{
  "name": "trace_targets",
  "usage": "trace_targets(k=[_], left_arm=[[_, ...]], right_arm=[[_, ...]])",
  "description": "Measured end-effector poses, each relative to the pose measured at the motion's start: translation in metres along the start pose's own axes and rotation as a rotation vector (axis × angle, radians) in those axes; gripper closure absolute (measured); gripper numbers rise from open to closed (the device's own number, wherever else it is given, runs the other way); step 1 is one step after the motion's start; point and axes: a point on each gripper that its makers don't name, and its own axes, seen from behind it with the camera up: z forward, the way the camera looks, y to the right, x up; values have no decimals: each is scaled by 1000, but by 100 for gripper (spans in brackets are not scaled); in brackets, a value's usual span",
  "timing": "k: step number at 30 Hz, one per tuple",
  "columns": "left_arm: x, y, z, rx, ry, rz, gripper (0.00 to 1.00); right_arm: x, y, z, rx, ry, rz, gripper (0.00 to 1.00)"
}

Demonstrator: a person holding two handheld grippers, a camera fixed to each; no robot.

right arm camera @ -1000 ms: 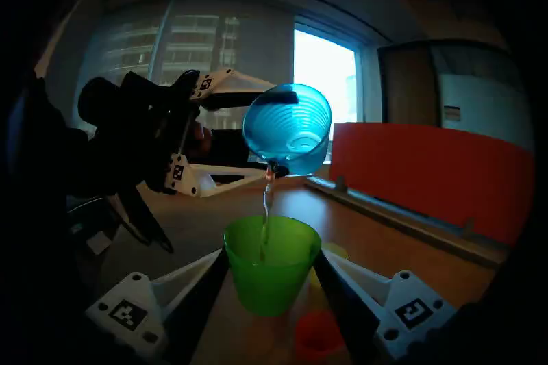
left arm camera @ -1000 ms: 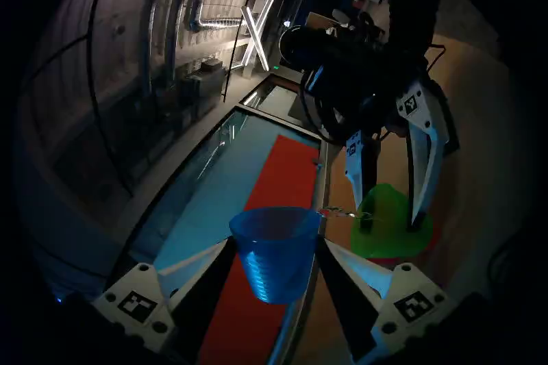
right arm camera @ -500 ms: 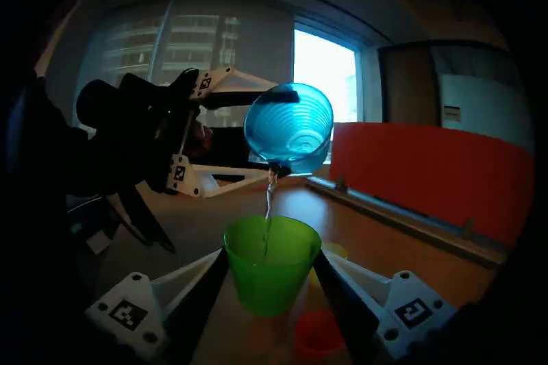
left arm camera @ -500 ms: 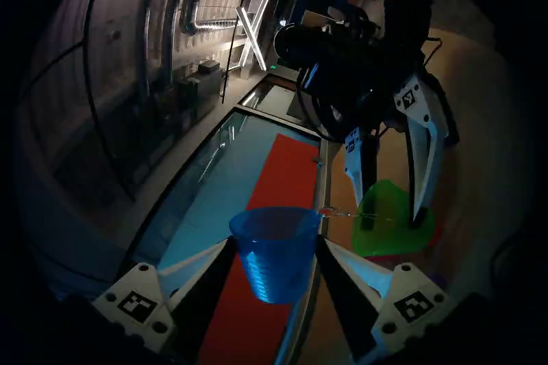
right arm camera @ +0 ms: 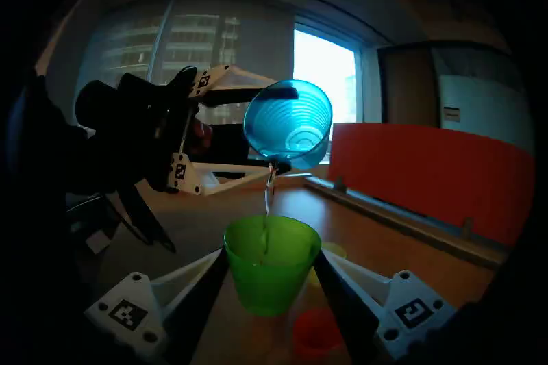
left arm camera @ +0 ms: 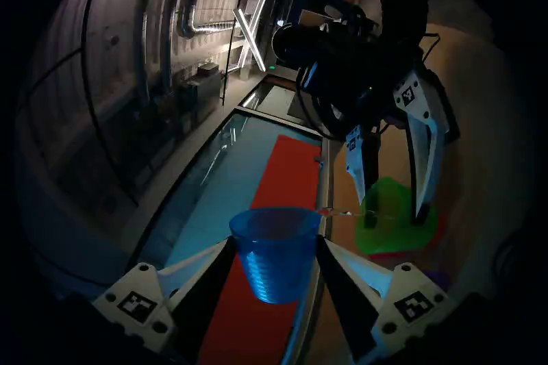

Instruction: Pour water

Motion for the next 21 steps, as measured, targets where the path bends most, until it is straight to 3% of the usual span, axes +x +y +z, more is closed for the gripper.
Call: trace_targets(k=[21], left_arm=[[2, -3, -1, 7, -5, 35, 17]], right_arm=[[0, -2, -2, 3, -2, -8, 11]])
